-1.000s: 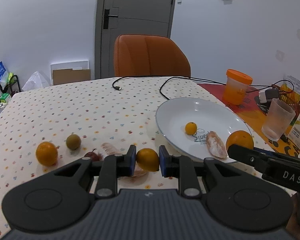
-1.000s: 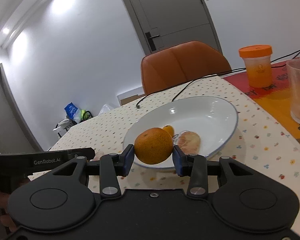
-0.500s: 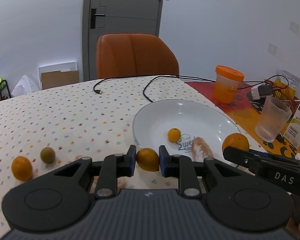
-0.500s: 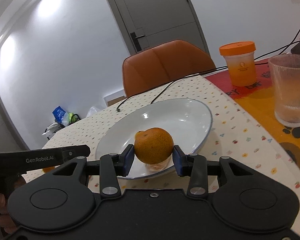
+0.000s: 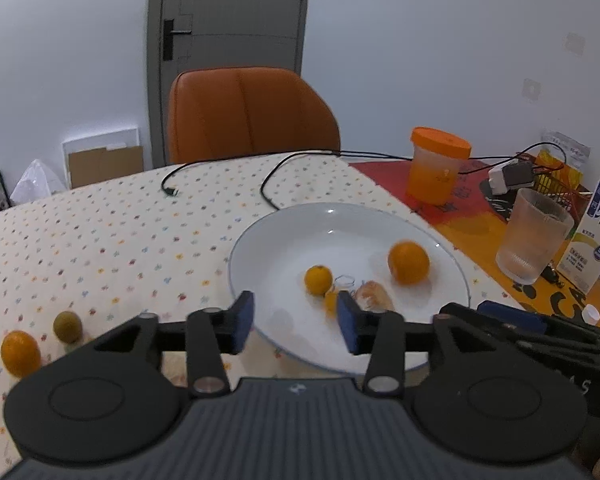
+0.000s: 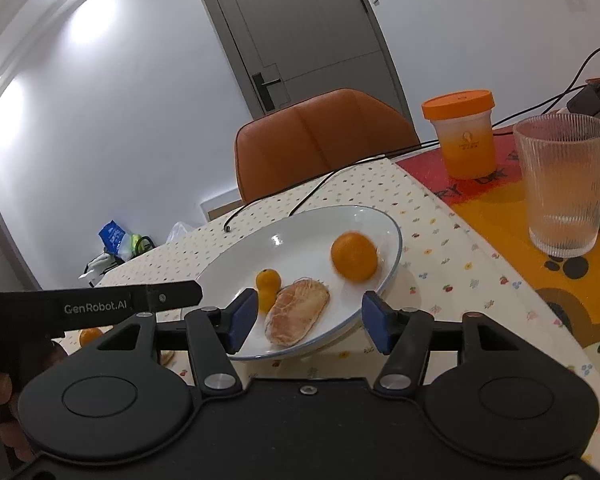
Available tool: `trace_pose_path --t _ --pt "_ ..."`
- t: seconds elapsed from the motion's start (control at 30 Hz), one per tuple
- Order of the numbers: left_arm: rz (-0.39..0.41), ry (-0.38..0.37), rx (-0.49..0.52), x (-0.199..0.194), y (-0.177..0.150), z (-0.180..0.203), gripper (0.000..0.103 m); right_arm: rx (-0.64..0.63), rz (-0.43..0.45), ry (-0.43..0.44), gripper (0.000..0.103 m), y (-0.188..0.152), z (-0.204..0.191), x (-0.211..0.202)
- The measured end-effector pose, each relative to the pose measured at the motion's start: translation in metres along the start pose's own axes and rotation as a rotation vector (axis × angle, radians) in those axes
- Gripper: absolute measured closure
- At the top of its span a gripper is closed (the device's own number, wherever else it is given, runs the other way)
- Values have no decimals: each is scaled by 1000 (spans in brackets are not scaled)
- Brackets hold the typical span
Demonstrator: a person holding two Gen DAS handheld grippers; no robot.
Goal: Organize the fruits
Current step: 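Release the large orange into the plate with the right tool while the left drops its orange, then move both open tools back over the remaining fruit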
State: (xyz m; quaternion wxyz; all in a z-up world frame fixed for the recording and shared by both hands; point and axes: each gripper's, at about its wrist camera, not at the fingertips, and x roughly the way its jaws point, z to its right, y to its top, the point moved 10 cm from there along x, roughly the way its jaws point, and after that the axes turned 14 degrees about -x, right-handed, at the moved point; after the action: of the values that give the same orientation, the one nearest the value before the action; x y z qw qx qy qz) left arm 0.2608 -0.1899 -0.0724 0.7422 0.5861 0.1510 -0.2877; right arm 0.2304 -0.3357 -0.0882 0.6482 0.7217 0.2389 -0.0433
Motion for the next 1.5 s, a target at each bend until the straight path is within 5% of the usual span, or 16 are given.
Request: trace_pose_path --t 0.43,1.5 --pt "63 99 -46 -25 6 -50 30 -21 0 10 30 1 -21 2" --pt "89 208 -200 -67 -12 -162 27 -154 -51 122 26 -6 -107 23"
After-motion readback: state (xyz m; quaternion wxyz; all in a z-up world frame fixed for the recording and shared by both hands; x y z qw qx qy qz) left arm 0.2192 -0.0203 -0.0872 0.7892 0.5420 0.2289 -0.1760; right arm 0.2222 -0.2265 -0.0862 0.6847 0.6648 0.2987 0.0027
